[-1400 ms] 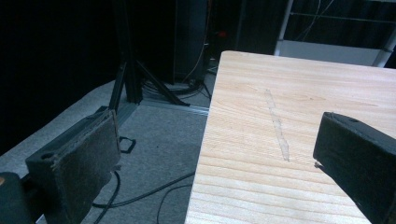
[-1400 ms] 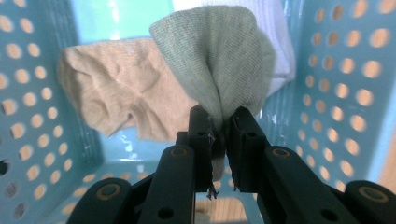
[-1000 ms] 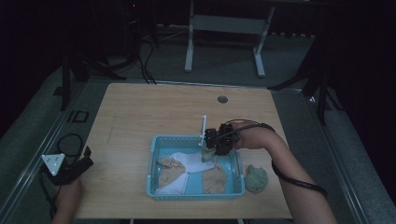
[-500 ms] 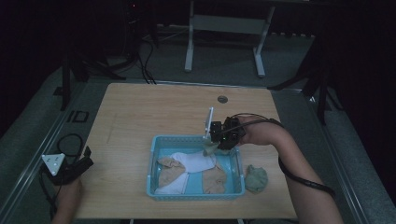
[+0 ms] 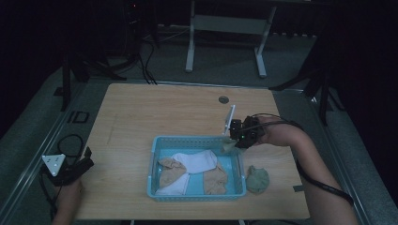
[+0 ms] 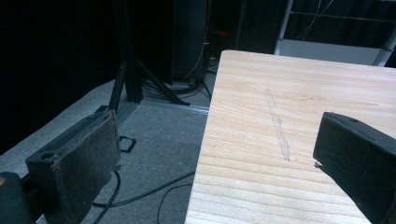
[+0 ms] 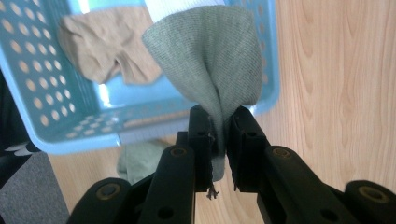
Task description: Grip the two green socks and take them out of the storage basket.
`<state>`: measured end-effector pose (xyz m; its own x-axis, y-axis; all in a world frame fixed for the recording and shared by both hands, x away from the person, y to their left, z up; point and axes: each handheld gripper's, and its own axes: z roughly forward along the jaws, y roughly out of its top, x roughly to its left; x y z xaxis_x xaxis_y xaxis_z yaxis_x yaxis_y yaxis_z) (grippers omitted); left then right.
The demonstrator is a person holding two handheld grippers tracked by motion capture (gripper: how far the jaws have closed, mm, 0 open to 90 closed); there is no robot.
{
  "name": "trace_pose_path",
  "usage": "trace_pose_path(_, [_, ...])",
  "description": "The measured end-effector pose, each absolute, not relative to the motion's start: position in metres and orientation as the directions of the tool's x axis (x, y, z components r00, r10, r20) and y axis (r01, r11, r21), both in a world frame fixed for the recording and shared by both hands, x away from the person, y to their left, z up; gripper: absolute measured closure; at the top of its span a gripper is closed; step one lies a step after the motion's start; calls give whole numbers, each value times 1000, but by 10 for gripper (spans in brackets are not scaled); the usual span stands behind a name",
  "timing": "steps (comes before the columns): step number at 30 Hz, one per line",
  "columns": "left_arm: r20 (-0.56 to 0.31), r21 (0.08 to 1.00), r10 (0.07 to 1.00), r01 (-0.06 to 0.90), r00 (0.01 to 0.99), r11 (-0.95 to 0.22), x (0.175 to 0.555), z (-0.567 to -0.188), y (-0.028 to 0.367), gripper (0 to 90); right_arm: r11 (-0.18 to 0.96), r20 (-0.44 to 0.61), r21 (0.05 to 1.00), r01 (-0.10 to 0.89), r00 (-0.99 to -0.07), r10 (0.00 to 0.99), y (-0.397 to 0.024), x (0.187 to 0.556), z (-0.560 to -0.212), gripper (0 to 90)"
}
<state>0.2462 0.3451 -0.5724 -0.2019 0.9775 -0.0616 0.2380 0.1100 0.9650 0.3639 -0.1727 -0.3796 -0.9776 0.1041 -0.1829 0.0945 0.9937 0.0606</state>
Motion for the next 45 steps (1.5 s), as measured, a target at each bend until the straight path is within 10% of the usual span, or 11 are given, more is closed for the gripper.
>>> trace_pose_path(23, [-59, 966, 977, 235, -204, 107, 246, -572, 345, 7, 964, -184, 65, 259, -946, 267, -254, 381, -386, 802])
trace_pose_path(45, [-58, 966, 977, 236, -205, 107, 246, -572, 345, 7, 964, -55, 23, 263, -963, 264, -258, 394, -506, 775])
